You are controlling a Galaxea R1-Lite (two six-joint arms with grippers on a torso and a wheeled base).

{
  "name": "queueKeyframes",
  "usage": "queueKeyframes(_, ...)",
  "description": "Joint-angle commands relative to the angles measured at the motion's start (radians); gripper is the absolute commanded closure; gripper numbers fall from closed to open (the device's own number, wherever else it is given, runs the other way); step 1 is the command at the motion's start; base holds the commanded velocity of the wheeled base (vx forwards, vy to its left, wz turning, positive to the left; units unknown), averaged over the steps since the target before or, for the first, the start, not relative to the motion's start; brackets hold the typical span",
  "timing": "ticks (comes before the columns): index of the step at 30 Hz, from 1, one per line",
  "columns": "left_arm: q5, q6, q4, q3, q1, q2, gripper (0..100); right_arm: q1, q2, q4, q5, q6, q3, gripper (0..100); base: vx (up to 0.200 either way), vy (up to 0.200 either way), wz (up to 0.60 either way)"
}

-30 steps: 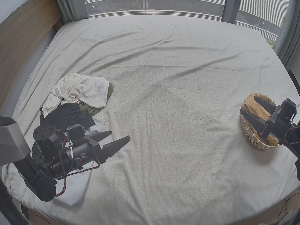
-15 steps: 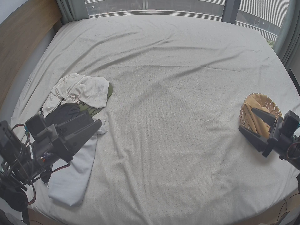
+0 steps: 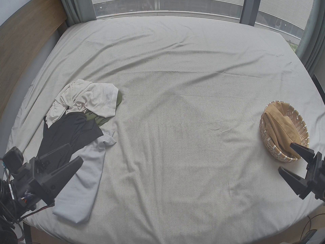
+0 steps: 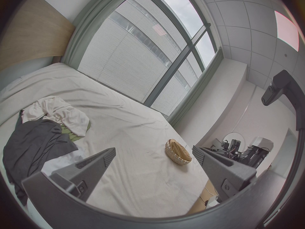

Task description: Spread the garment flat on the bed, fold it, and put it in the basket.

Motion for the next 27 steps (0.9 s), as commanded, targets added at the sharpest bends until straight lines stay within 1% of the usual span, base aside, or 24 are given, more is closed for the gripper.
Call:
queueKeyframes(1,0.038,0.029,0.247,0.021,0.012,-0.309,0,-0.017,-0.336,0.23,0.001,0.018,0.011,0,0.0,0.0,0.0)
queueKeyframes(3,0.058,0.051,0.342,0.021,0.033,-0.386,0,-0.019,-0.405,0.305,0.001,0.018,0.005,0,0.0,0.0,0.0)
queueKeyframes(4,0.061,0.057,0.364,0.021,0.039,-0.404,0,-0.019,-0.422,0.322,0.001,0.019,0.003,0,0.0,0.0,0.0)
queueKeyframes(5,0.072,0.078,0.439,0.021,0.059,-0.461,0,-0.023,-0.474,0.372,0.001,0.022,-0.001,0,0.0,0.0,0.0)
queueKeyframes(6,0.072,0.078,0.439,0.021,0.059,-0.461,0,-0.023,-0.474,0.372,0.001,0.022,-0.001,0,0.0,0.0,0.0)
queueKeyframes(9,0.096,0.106,0.606,0.018,0.113,-0.614,0,-0.045,-0.615,0.518,0.001,0.028,-0.024,0,0.0,0.0,0.0)
queueKeyframes(14,0.115,0.12,0.804,-0.012,0.194,-0.771,0,-0.057,-0.751,0.704,0.001,0.03,-0.076,0,0.0,0.0,0.0)
queueKeyframes(15,0.115,0.12,0.804,-0.012,0.194,-0.771,0,-0.057,-0.751,0.704,0.001,0.03,-0.076,0,0.0,0.0,0.0)
queueKeyframes(16,0.119,0.13,0.868,-0.022,0.231,-0.827,0,-0.065,-0.785,0.748,0.001,0.033,-0.09,0,0.0,0.0,0.0)
queueKeyframes(17,0.119,0.132,0.881,-0.024,0.237,-0.843,0,-0.068,-0.796,0.759,0.001,0.034,-0.093,0,0.0,0.0,0.0)
queueKeyframes(18,0.119,0.135,0.931,-0.025,0.259,-0.906,0,-0.08,-0.827,0.787,0.001,0.039,-0.096,0,0.0,0.0,0.0)
queueKeyframes(24,0.119,0.147,1.098,-0.022,0.273,-1.073,0,-0.105,-0.899,0.848,-0.001,0.03,-0.086,0,0.0,0.0,0.0)
queueKeyframes(25,0.119,0.149,1.128,-0.022,0.271,-1.094,0,-0.105,-0.897,0.85,-0.009,0.028,-0.086,0,0.0,0.0,0.0)
queueKeyframes(27,0.124,0.149,1.143,-0.022,0.273,-1.096,0,-0.105,-0.897,0.865,-0.067,0.025,-0.079,0,0.0,0.0,0.0)
